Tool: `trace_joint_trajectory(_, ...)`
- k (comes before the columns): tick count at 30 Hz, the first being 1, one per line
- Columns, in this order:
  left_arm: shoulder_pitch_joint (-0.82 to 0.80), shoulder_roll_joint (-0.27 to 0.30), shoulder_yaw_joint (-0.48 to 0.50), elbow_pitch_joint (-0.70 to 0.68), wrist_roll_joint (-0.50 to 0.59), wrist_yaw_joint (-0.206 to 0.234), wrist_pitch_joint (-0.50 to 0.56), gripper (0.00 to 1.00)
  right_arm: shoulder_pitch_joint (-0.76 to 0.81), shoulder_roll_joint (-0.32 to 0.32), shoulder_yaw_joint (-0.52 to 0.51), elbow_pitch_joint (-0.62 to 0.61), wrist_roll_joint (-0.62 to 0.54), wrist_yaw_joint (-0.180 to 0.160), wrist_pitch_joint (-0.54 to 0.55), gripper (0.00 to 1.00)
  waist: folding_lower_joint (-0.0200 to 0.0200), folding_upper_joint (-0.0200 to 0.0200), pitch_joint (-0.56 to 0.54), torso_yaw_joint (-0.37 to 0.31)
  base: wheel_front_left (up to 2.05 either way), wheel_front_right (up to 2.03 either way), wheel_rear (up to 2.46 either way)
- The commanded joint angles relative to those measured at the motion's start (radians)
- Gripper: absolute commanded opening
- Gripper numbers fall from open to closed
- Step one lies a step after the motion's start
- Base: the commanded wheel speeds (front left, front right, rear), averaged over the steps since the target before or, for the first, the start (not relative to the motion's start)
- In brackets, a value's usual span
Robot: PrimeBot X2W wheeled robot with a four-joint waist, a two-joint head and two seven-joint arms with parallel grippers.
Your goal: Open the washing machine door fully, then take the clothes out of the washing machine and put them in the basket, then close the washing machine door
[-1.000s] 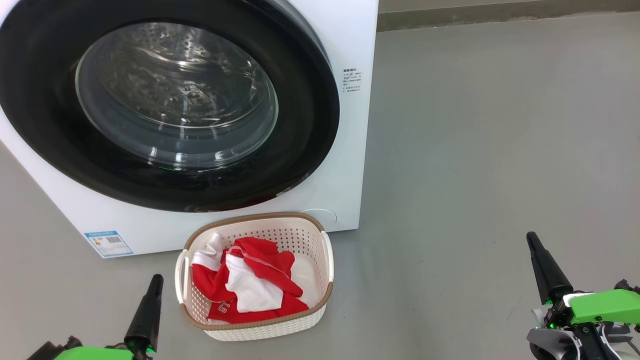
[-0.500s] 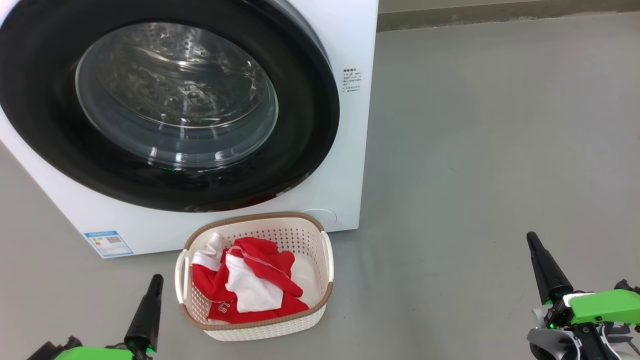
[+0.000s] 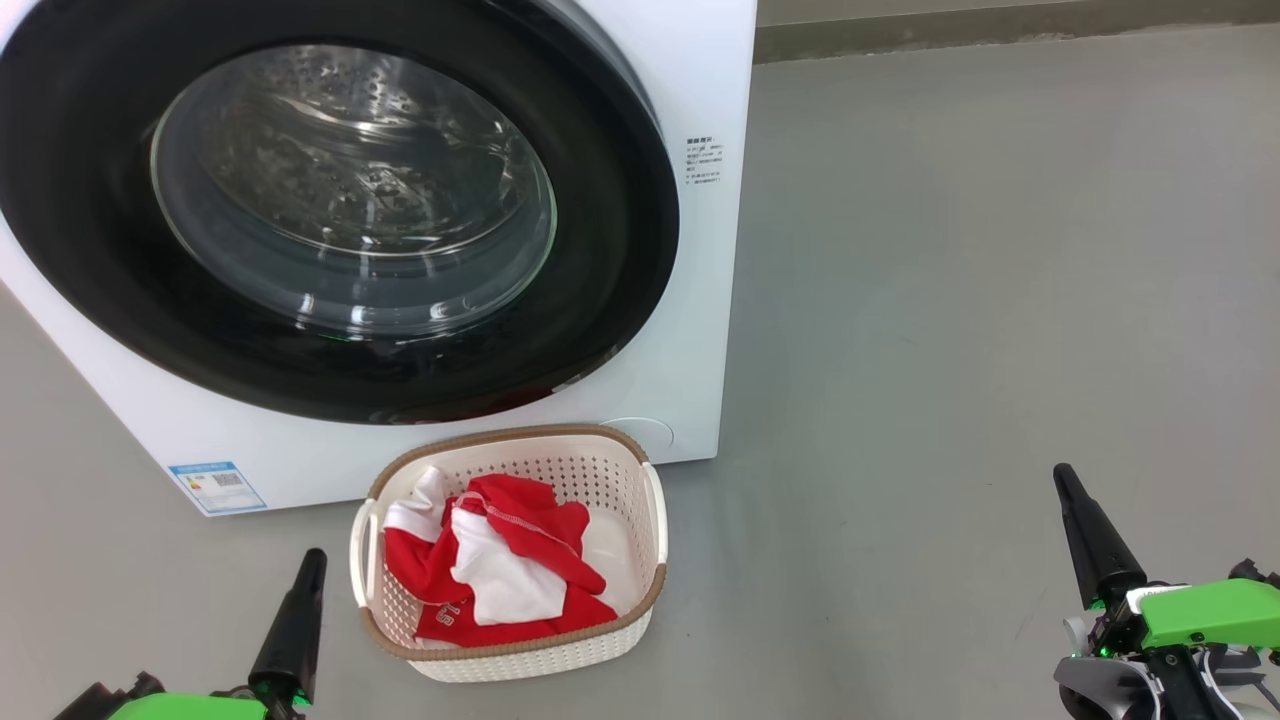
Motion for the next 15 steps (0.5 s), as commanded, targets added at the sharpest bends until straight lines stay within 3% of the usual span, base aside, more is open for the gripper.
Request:
trace_joint_trajectory(1, -0.039, 0.011, 0.028, -0.020, -0.007, -0.007, 0.003, 0.00, -0.042, -0.006, 0.015, -0.025, -0.002, 0.000, 0.006, 0.00, 0.0000, 0.0000, 0.000, 0.000, 0.00, 0.00, 0.00)
trace_joint_trajectory(15, -0.039, 0.011, 0.028, -0.020, -0.007, -0.007, 0.003, 0.00, -0.042, -0.005, 0.014, -0.025, -0.002, 0.000, 0.006, 0.00, 0.0000, 0.0000, 0.000, 0.000, 0.00, 0.00, 0.00)
